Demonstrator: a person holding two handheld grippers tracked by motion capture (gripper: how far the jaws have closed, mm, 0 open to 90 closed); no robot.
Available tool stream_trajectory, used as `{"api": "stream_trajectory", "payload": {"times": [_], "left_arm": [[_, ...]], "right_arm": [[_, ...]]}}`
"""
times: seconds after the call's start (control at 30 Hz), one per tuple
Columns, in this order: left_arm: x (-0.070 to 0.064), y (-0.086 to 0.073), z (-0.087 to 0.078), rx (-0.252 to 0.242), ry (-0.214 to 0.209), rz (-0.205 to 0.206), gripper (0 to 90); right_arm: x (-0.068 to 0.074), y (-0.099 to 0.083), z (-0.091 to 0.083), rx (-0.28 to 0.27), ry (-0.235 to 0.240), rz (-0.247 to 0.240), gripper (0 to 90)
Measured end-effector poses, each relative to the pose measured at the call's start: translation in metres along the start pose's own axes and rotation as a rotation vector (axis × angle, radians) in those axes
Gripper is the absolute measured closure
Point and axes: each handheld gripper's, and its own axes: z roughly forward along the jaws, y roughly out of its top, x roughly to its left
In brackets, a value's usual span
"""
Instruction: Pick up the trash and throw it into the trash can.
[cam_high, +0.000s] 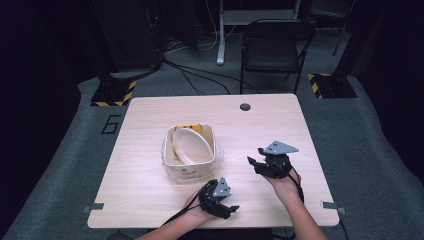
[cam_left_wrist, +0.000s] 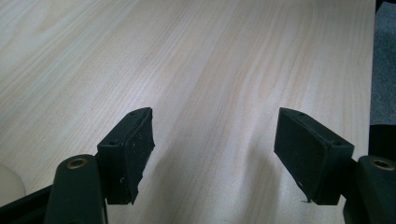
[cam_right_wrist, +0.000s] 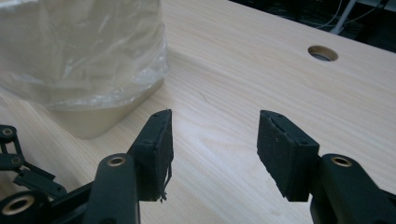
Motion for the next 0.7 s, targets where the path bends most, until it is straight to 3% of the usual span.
{"api": "stream_trajectory", "payload": {"times": [0.3, 0.47, 0.7], "left_arm": [[0.0, 0.001, 0.0, -0.002, 0.0, 0.006, 27.8], [0.0, 0.001, 0.001, -0.001, -0.001, 0.003, 27.8], [-0.002, 0.004, 0.004, -0.001, -0.012, 0.011, 27.8]], "right_arm": [[-0.002, -0.019, 0.002, 0.042, -0.049, -0.03, 44.0], [-0.006, -0.03, 0.003, 0.061, -0.066, -0.008, 44.9], [-0.015, -0.047, 0.007, 0.137, -0.07, 0.03, 46.4]]}}
